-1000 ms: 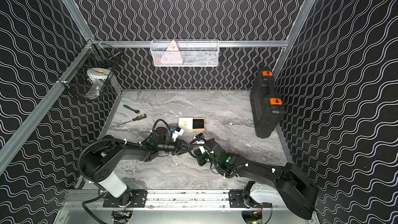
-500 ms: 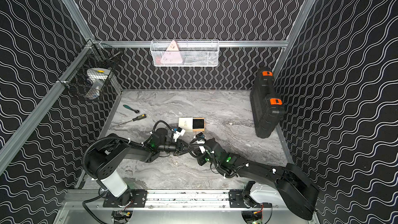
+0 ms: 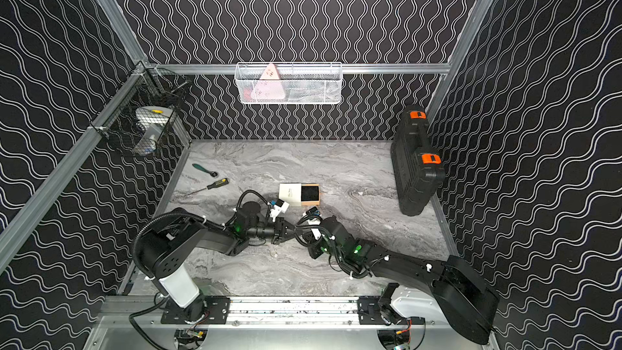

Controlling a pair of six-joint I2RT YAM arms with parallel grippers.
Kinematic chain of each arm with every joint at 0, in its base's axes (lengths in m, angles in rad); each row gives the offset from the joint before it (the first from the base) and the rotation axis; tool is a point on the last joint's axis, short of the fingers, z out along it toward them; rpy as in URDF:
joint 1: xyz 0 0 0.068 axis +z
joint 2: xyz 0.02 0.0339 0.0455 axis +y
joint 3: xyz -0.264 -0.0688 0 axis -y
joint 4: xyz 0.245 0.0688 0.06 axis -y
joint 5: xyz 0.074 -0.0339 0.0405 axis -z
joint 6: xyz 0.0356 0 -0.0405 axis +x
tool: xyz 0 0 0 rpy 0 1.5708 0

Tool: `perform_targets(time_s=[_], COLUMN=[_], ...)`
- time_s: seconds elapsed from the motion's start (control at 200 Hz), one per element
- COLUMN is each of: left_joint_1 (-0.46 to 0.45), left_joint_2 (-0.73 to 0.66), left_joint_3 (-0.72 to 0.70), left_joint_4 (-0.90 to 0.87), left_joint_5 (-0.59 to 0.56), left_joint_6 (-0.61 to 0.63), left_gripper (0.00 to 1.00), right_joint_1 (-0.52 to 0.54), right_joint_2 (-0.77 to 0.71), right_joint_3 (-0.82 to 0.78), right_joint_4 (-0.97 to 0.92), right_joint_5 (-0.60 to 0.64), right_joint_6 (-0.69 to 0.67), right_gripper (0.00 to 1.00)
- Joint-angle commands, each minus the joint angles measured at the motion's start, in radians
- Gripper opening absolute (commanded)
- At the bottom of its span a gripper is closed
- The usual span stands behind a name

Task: Place the earrings into the drawer-style jewelry box
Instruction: Pick up the earring from the center of the board.

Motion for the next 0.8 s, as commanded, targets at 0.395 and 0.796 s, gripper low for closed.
perform_targets(time_s=[0.395,0.796], left_joint_1=[0.018,0.096], left_joint_2=[-0.075,-0.331], left_joint_3=[-0.018,0.036], left_joint_4=[0.061,-0.129], left_joint_5=[-0.027,-0.088], left_joint_6=[-0.052,-0.021], left_gripper=[0.02,0.01], right_joint_1=[-0.065,-0.365], right_joint_2=[-0.127,-0.210], right_joint_3=[-0.035,-0.139], right_joint_4=[0.067,0.605], right_joint_5=[-0.068,-0.539], right_joint_6=[0.061,0.252], right_gripper=[0.32,0.35])
